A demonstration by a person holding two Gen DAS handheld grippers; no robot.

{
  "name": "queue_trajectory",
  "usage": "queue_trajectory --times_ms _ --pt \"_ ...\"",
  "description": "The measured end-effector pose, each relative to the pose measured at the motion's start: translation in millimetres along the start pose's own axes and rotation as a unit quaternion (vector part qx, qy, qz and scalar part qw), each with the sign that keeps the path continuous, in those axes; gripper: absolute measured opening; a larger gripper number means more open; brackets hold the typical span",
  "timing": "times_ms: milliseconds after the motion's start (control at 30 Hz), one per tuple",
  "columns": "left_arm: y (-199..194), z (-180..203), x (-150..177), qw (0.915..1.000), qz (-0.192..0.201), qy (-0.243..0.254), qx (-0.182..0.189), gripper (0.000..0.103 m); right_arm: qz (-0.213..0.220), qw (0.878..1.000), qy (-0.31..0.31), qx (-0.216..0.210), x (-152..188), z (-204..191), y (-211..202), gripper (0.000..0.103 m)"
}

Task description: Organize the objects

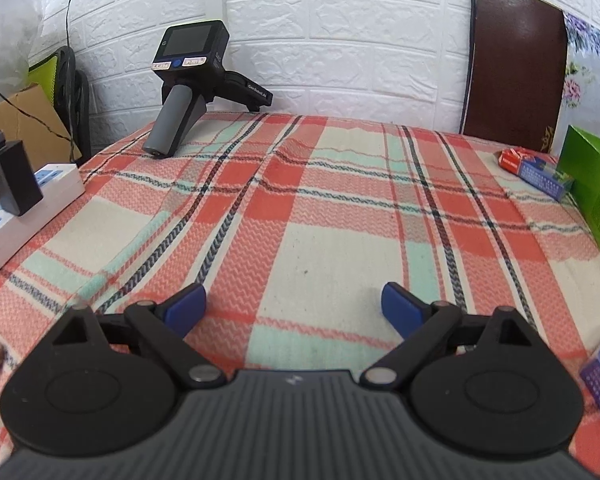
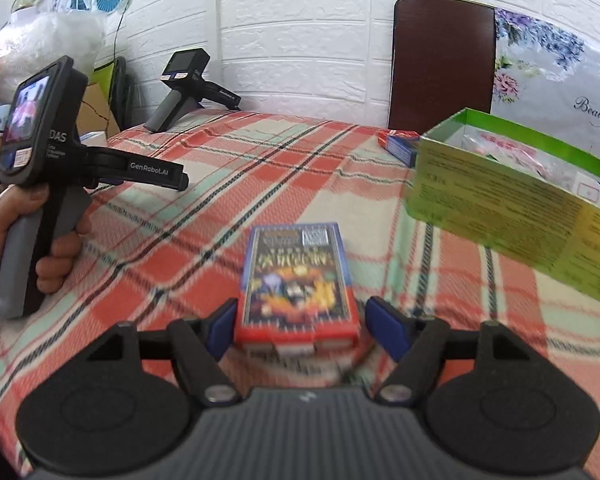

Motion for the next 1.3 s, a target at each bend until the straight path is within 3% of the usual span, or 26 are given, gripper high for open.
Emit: queue_trajectory --times_ms 33,133,267,400,567,667,1000,1133,1200,1233,1300 --pt "-4.3 1.1 2.8 1.0 -0.005 -0.003 0.0 0.096 -0.005 1.0 -0.002 0.003 3.1 1.6 -2.3 0.081" --pt "-19.2 13.0 12.9 0.9996 -0.027 -0.001 0.012 0.096 -0.006 1.0 0.015 -0.007 14.1 12.7 -11.4 0.082" --pt "-42.2 48.9 27.4 0.9943 -0.065 -0.004 0.084 0.096 -0.001 1.0 0.028 -0.008 21.7 19.0 -18.7 0.082" --pt "-57.6 85.6 38.7 0.9786 -0.107 -0.041 0.171 0.096 0.003 0.999 0.031 -0.008 22.7 19.6 -20.1 0.082" --pt "-60.4 125.5 45.0 0.9585 -0.148 -0.062 0.236 0.096 0.005 0.999 0.039 -0.016 23.1 20.9 -20.1 0.083" --pt "-56.4 141.6 45.8 0.956 -0.156 -0.054 0.242 0.096 0.005 0.999 0.039 -0.018 21.1 21.2 -19.9 0.084" --pt "-35.5 156.9 38.6 0.9628 -0.161 -0.037 0.214 0.094 0.033 0.999 0.003 -0.029 0.0 4.0 -10.3 0.084" --pt "-32.0 161.6 36.5 0.9658 -0.154 -0.02 0.208 0.081 0.019 0.999 -0.022 -0.032 -0.8 -6.3 5.9 0.075" --pt "-34.5 169.2 35.9 0.9618 -0.151 -0.014 0.228 0.064 0.018 0.999 -0.008 -0.034 -2.3 -1.2 6.7 0.062" --pt "-36.4 172.8 35.7 0.9596 -0.152 -0.014 0.236 0.058 0.017 0.999 0.0 -0.038 -1.9 1.6 6.4 0.062" --pt "-38.8 177.6 35.7 0.96 -0.15 -0.006 0.236 0.058 0.021 0.999 0.012 -0.037 -0.5 5.8 3.0 0.062"
Point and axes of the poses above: each gripper's, at about its wrist camera, not at the fingertips, and y roughly the way its jaws point, z to its right, x to its underside, the point moved 9 cm from there along y, roughly the way its jaws point, and after that the axes turned 14 degrees about x, right-handed, at the moved point
